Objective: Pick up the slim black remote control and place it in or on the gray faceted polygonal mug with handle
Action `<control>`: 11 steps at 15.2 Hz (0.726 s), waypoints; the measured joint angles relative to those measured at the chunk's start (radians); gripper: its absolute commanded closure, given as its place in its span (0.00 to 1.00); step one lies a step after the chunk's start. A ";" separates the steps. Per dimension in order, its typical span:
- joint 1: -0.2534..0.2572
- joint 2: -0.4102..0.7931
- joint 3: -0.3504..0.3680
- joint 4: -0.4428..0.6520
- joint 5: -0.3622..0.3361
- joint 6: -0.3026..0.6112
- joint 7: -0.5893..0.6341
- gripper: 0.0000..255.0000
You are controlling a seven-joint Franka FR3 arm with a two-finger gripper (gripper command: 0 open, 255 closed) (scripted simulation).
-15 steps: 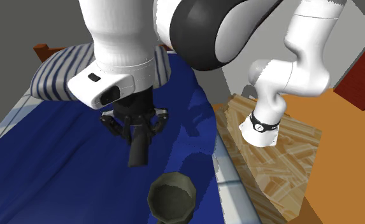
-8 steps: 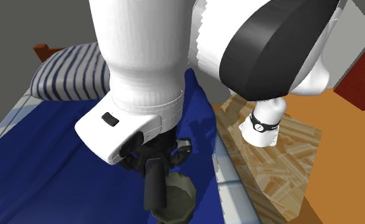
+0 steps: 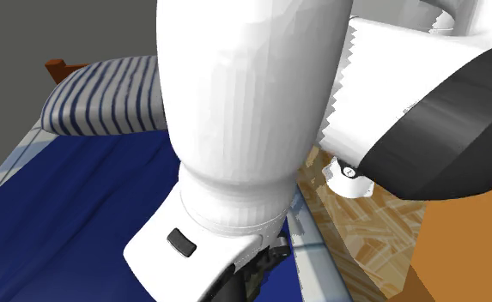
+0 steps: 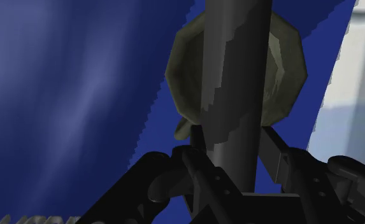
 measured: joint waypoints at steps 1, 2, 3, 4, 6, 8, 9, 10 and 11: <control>0.000 0.009 0.000 -0.005 0.004 0.013 -0.001 1.00; 0.000 0.014 -0.001 -0.015 0.006 0.027 -0.002 1.00; -0.001 0.018 -0.001 -0.023 0.009 0.040 -0.003 1.00; -0.001 0.019 -0.002 -0.035 0.009 0.052 -0.004 1.00; -0.002 0.029 -0.002 -0.052 0.014 0.079 -0.006 1.00; -0.003 0.040 -0.003 -0.064 0.019 0.100 -0.009 1.00; -0.002 0.041 -0.003 -0.068 0.020 0.107 -0.009 1.00; -0.003 0.043 -0.003 -0.066 0.021 0.109 -0.010 1.00; -0.003 0.044 -0.003 -0.067 0.022 0.110 -0.011 1.00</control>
